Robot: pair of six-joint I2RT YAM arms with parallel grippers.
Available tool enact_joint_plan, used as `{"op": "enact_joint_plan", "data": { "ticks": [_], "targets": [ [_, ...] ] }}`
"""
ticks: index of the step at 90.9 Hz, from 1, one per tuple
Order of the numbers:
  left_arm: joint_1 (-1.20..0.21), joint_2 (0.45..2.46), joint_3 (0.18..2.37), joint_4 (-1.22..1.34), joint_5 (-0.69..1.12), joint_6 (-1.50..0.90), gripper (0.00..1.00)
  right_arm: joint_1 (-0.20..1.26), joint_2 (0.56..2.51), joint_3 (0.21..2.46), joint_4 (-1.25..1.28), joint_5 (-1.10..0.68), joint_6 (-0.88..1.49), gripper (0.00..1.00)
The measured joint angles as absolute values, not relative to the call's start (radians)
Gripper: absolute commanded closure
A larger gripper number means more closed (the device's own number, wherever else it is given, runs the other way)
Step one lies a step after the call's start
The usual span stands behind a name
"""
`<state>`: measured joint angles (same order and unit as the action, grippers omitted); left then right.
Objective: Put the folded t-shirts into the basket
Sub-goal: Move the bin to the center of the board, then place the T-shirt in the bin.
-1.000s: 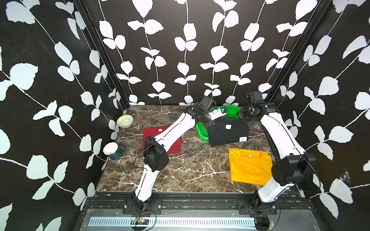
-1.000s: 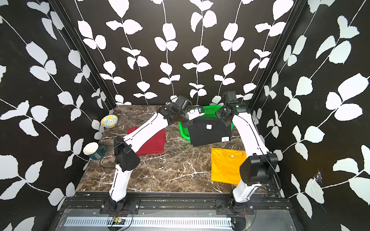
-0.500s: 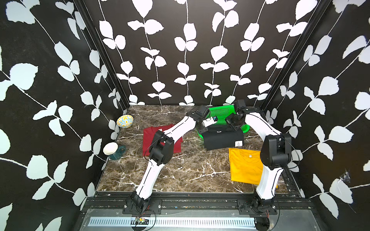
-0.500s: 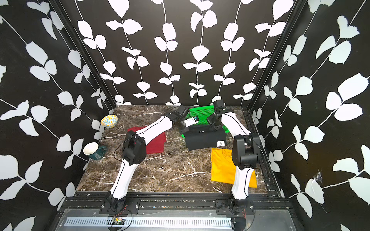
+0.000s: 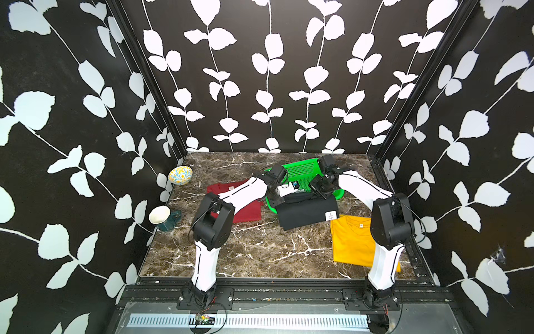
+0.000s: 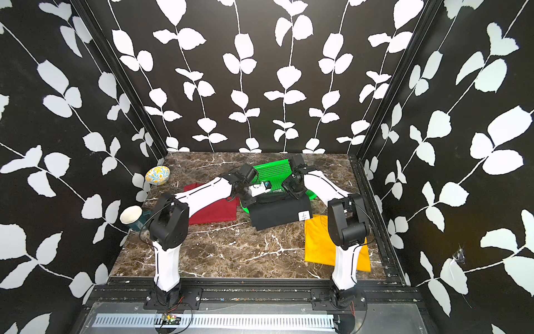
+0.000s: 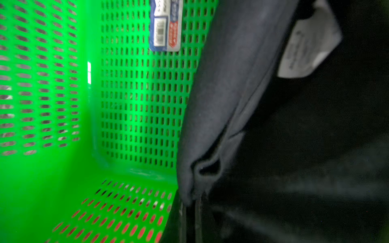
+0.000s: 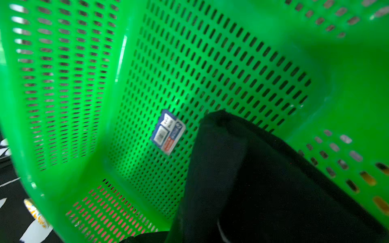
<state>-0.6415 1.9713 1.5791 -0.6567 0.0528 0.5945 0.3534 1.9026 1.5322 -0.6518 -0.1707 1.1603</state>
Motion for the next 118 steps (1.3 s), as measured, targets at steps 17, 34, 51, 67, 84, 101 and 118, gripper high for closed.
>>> {"op": "enact_joint_plan", "data": {
  "ticks": [17, 34, 51, 67, 84, 101, 118],
  "targets": [
    [-0.643, 1.931, 1.721, -0.763, 0.123, 0.575, 1.00, 0.360, 1.728, 1.497, -0.675, -0.129, 1.190, 0.95],
    [-0.677, 1.879, 1.805, -0.824, 0.157, 0.560, 1.00, 0.360, 1.605, 1.538, -0.760, -0.081, 1.213, 0.94],
    [-0.695, 1.870, 1.900, -0.894, 0.164, 0.553, 1.00, 0.359, 1.599, 1.669, -0.863, -0.044, 1.216, 0.93],
    [-0.693, 1.866, 1.937, -0.904, 0.135, 0.542, 1.00, 0.359, 1.660, 1.787, -0.904, -0.042, 1.217, 0.93],
    [-0.672, 1.883, 1.958, -0.918, 0.067, 0.544, 1.00, 0.350, 1.801, 1.887, -0.918, -0.051, 1.220, 0.93],
    [-0.621, 1.963, 1.958, -0.873, 0.038, 0.562, 1.00, 0.331, 1.939, 1.915, -0.916, -0.107, 1.229, 0.92],
    [-0.595, 2.051, 1.946, -0.818, 0.014, 0.589, 1.00, 0.319, 2.086, 2.001, -0.927, -0.142, 1.227, 0.91]
  ]
}}
